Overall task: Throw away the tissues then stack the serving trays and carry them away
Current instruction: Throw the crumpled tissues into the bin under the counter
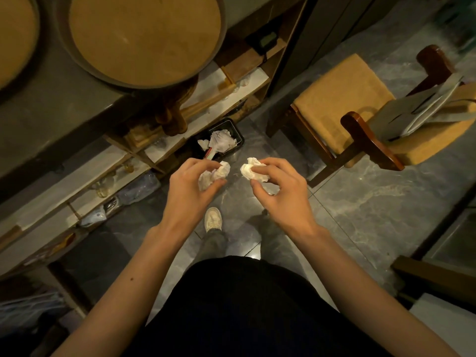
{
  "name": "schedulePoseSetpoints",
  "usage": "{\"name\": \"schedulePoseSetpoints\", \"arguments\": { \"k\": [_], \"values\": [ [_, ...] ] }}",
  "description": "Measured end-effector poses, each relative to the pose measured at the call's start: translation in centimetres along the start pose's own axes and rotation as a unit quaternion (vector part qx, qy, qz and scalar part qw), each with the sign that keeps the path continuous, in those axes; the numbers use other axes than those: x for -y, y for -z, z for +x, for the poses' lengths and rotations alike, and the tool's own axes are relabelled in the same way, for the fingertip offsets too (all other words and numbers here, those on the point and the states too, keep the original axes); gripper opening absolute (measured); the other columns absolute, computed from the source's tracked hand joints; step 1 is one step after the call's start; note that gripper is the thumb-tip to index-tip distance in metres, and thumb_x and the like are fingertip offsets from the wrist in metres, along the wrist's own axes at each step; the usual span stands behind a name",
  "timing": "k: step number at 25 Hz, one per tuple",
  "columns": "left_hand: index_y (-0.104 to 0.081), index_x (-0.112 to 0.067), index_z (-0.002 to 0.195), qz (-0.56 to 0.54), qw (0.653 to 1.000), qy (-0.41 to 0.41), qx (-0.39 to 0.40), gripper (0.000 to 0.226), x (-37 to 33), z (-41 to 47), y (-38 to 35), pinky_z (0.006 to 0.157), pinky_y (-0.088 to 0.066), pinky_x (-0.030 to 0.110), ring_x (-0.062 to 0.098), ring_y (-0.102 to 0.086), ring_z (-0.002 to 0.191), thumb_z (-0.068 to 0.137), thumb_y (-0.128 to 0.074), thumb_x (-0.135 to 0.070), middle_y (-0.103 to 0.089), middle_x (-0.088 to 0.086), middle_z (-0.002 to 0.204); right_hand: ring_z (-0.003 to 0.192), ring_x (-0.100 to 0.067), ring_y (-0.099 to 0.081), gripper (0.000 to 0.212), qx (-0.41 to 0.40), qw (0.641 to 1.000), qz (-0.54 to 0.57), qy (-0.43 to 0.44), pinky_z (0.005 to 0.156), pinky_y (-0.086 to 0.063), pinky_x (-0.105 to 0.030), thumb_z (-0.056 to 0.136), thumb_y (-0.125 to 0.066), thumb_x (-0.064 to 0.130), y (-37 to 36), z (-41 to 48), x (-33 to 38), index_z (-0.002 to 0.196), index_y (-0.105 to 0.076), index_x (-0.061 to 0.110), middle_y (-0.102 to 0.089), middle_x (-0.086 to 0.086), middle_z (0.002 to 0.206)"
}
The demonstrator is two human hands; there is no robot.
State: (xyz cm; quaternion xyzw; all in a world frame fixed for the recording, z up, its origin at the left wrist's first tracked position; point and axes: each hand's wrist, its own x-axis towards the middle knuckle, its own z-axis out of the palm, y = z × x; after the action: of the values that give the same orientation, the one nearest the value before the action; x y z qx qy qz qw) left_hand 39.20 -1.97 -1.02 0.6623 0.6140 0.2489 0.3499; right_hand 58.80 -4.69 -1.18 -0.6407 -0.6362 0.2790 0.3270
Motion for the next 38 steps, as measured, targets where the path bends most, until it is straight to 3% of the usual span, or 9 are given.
{"name": "schedulePoseSetpoints", "arguments": {
  "k": [7, 13, 16, 21, 28, 33, 38],
  "values": [
    [-0.070, -0.020, 0.106, 0.017, 0.996, 0.075, -0.034, 0.026, -3.5, 3.2, -6.1, 0.083, -0.050, 0.027, 0.005, -0.056, 0.095, 0.081, -0.076, -0.024, -0.063, -0.002, 0.105, 0.102, -0.003, -0.057, 0.019, 0.066, 0.996, 0.054, 0.022, 0.086, -0.046, -0.013, 0.083, -0.074, 0.008, 2.9, 4.6, -7.5, 0.103, -0.072, 0.006, -0.063, -0.003, 0.112],
    [-0.068, -0.019, 0.111, 0.049, 0.990, 0.126, -0.047, 0.031, -5.0, 7.6, -13.2, 0.083, -0.047, 0.018, 0.003, -0.055, 0.095, 0.082, -0.074, -0.030, -0.062, -0.004, 0.107, 0.104, -0.001, -0.053, 0.021, 0.123, 0.990, 0.069, 0.027, 0.087, -0.042, -0.007, 0.084, -0.073, 0.010, 3.9, 10.4, -15.7, 0.105, -0.072, 0.008, -0.062, -0.005, 0.114],
    [-0.069, -0.018, 0.110, 0.043, 0.986, 0.145, -0.075, 0.032, -3.4, 10.1, -15.8, 0.084, -0.049, 0.023, 0.003, -0.055, 0.095, 0.081, -0.075, -0.029, -0.060, -0.007, 0.105, 0.104, 0.003, -0.049, 0.022, 0.138, 0.987, 0.063, 0.051, 0.088, -0.039, -0.004, 0.084, -0.072, 0.007, 2.7, 12.8, -18.5, 0.106, -0.072, 0.006, -0.062, -0.006, 0.114],
    [-0.069, -0.017, 0.111, 0.024, 0.979, 0.168, -0.111, 0.031, 2.7, 13.6, -19.9, 0.083, -0.047, 0.018, 0.003, -0.055, 0.096, 0.082, -0.075, -0.027, -0.062, -0.003, 0.107, 0.103, -0.006, -0.057, 0.024, 0.166, 0.984, 0.050, 0.048, 0.090, -0.043, -0.010, 0.085, -0.070, 0.007, -1.4, 15.4, -23.4, 0.109, -0.071, 0.008, -0.061, -0.005, 0.117],
    [-0.069, -0.013, 0.106, 0.029, 0.977, 0.173, -0.118, 0.027, 14.3, 17.1, -25.2, 0.079, -0.036, 0.005, 0.006, -0.054, 0.093, 0.083, -0.074, -0.024, -0.062, 0.000, 0.104, 0.103, -0.003, -0.052, 0.024, 0.194, 0.979, 0.016, 0.064, 0.091, -0.038, -0.005, 0.089, -0.067, 0.009, -12.0, 18.3, -31.0, 0.113, -0.068, 0.007, -0.057, -0.008, 0.119],
    [-0.066, -0.010, 0.110, 0.059, 0.987, 0.131, -0.067, 0.031, 23.3, 19.8, -28.6, 0.083, -0.044, 0.023, 0.017, -0.058, 0.098, 0.084, -0.071, -0.025, -0.065, 0.009, 0.107, 0.101, -0.022, -0.060, 0.025, 0.230, 0.969, -0.028, 0.085, 0.088, -0.051, -0.030, 0.090, -0.065, 0.015, -19.6, 20.3, -36.4, 0.114, -0.065, 0.007, -0.055, -0.011, 0.119],
    [-0.067, -0.010, 0.107, 0.079, 0.982, 0.166, -0.045, 0.030, 30.7, 22.7, -31.3, 0.077, -0.038, 0.018, 0.020, -0.059, 0.096, 0.084, -0.070, -0.029, -0.065, 0.011, 0.105, 0.095, -0.031, -0.061, 0.026, 0.253, 0.959, -0.081, 0.096, 0.082, -0.054, -0.040, 0.090, -0.066, 0.017, -25.3, 21.9, -39.6, 0.114, -0.065, 0.008, -0.055, -0.015, 0.116]
  ]
}}
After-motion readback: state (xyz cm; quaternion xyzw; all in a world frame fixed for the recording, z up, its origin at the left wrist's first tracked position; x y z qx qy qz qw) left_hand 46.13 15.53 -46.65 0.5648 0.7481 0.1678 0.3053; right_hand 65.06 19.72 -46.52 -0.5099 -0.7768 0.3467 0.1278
